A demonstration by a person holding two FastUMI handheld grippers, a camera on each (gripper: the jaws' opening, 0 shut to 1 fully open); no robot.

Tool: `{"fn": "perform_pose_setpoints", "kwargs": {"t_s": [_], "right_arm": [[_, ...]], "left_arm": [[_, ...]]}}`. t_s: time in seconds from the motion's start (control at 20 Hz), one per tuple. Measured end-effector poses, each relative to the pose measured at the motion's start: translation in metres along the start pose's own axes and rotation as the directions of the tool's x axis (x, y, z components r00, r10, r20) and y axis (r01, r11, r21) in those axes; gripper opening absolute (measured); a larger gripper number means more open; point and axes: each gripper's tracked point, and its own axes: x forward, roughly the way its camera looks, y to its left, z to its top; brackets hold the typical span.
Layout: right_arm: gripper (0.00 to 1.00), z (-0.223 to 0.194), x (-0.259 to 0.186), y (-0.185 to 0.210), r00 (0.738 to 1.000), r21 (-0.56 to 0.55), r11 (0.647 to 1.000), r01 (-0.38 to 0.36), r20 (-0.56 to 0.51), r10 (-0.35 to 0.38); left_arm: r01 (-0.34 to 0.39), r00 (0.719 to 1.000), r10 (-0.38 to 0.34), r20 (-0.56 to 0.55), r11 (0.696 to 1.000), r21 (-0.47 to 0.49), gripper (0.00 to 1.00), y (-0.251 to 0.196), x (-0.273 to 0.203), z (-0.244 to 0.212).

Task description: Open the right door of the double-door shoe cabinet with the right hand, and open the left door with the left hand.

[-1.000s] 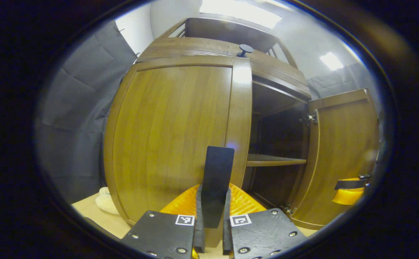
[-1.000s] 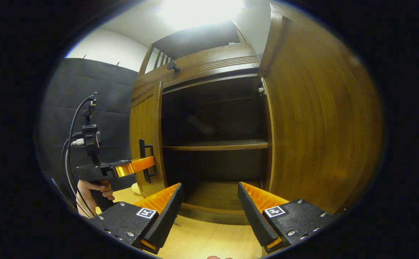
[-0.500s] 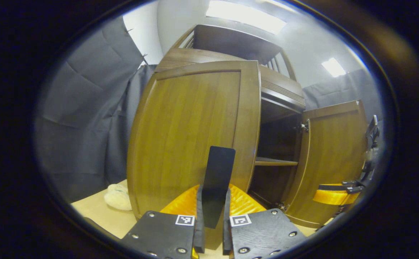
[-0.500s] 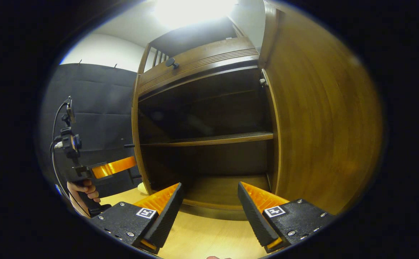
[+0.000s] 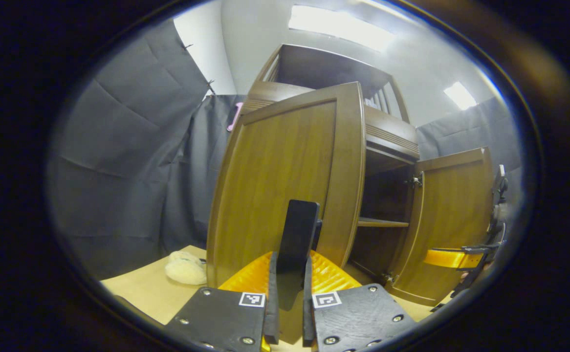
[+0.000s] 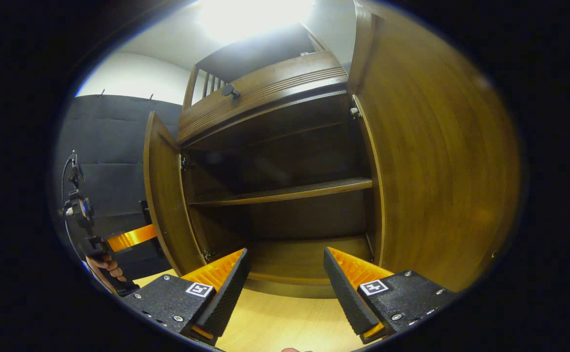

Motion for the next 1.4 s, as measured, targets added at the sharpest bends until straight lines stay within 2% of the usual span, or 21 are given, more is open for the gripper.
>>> {"fn": "perform_pose_setpoints", "kwargs": {"t_s": [0.05,0.15,0.2,0.3,0.35,0.5,0.6,0.75,0.9,1.05,1.1,1.15,1.2,1.25,1.4], "right_arm": [[0.93,0.003,-0.004,0.0,1.0,-0.01,1.0,0.013,0.006,-0.013],[0.91,0.004,-0.008,0.001,0.999,-0.032,0.999,0.031,0.014,-0.031],[0.93,0.005,-0.007,0.001,0.999,-0.04,0.999,0.037,0.018,-0.037],[0.93,0.003,-0.005,0.001,0.999,-0.035,0.998,0.044,0.019,-0.043],[0.93,0.001,-0.005,0.002,0.999,-0.023,0.999,0.042,0.018,-0.042],[0.93,-0.009,0.0,0.005,1.0,0.007,1.0,0.021,-0.009,-0.021],[0.93,-0.013,0.004,0.003,0.999,-0.003,1.0,0.03,-0.023,-0.03],[0.91,-0.016,0.001,0.004,0.999,-0.01,0.999,0.041,-0.03,-0.041],[0.93,-0.014,-0.013,0.005,0.998,-0.007,0.998,0.055,-0.013,-0.055],[0.93,-0.004,-0.016,0.004,0.997,-0.004,0.997,0.081,0.016,-0.081],[0.91,-0.003,-0.017,0.005,0.996,-0.001,0.996,0.084,0.021,-0.084],[0.93,-0.003,-0.019,0.004,0.996,0.0,0.996,0.088,0.021,-0.088],[0.91,-0.003,-0.02,0.003,0.995,-0.006,0.996,0.094,0.016,-0.094],[0.93,-0.005,-0.021,0.003,0.995,-0.015,0.995,0.101,0.01,-0.101],[0.91,-0.003,-0.021,0.0,0.993,-0.04,0.992,0.117,0.018,-0.116]], "left_arm": [[-0.008,1.0,0.008,0.012,1.0,0.002,0.2,0.0,-0.001,0.0],[-0.022,0.999,0.022,0.036,1.0,0.004,0.19,-0.002,-0.003,-0.001],[-0.03,0.999,0.029,0.042,1.0,0.006,0.14,-0.002,-0.005,-0.001],[-0.034,0.998,0.033,0.054,0.999,0.016,0.25,-0.003,-0.006,0.001],[-0.017,0.998,0.015,0.068,1.0,0.027,0.13,-0.005,-0.005,0.003],[-0.014,0.999,0.012,0.039,0.999,0.052,0.18,-0.007,-0.003,0.003],[-0.017,0.999,0.012,0.043,0.994,0.11,0.24,-0.009,-0.002,0.005],[-0.023,0.998,0.015,0.058,0.991,0.135,0.14,-0.006,-0.008,0.01],[-0.036,0.997,0.025,0.067,0.985,0.167,0.14,-0.004,-0.009,0.009],[-0.069,0.996,0.057,0.075,0.985,0.16,0.15,-0.001,-0.011,0.008],[-0.062,0.995,0.049,0.084,0.986,0.155,0.14,-0.003,-0.01,0.011],[-0.06,0.994,0.046,0.094,0.987,0.152,0.15,-0.002,-0.011,0.013],[-0.057,0.995,0.043,0.094,0.987,0.153,0.16,-0.003,-0.01,0.013],[-0.058,0.994,0.044,0.095,0.986,0.154,0.12,-0.001,-0.012,0.012],[-0.07,0.995,0.058,0.085,0.986,0.15,0.14,0.0,-0.015,0.011]]}}
